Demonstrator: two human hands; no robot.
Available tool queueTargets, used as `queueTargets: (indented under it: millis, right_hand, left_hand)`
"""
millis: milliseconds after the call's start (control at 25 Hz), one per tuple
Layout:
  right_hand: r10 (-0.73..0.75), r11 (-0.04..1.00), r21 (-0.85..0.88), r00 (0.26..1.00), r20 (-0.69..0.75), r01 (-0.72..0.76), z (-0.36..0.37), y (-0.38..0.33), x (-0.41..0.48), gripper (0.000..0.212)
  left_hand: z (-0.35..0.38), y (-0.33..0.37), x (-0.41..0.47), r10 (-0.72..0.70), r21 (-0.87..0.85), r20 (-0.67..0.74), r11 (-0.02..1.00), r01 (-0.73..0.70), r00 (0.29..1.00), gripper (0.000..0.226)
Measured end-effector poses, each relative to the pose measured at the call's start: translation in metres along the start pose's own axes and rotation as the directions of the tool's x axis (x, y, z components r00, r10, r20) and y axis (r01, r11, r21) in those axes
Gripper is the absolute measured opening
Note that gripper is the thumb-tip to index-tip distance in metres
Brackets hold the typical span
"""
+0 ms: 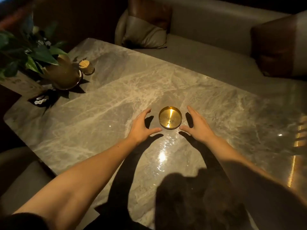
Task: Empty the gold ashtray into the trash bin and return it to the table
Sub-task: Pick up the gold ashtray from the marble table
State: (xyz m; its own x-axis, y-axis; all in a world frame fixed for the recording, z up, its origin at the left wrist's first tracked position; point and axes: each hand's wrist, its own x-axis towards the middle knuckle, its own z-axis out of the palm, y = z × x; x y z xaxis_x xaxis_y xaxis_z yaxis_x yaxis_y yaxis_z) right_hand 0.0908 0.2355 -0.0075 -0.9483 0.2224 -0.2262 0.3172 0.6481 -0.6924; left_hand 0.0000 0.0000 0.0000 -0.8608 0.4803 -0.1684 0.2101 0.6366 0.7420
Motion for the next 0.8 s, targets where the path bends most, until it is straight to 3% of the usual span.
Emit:
queueTargets:
  millis: [400, 800]
  right_hand:
    - [-0.020, 0.999, 0.046, 0.998, 0.060, 0.018, 0.026, 0.006, 0.027, 0.100]
    - [0.047, 0.997, 0.060, 0.998, 0.032, -0.049, 0.030, 0.005, 0.026, 0.098]
  left_hand:
    - [0.038, -0.005, 0.016, -0.085, -0.033, 0.082, 0.996, 0.088, 0.993, 0.109]
    - [0.050, -0.006, 0.024, -0.045, -0.074, 0.011, 0.996, 0.046, 0.999, 0.089]
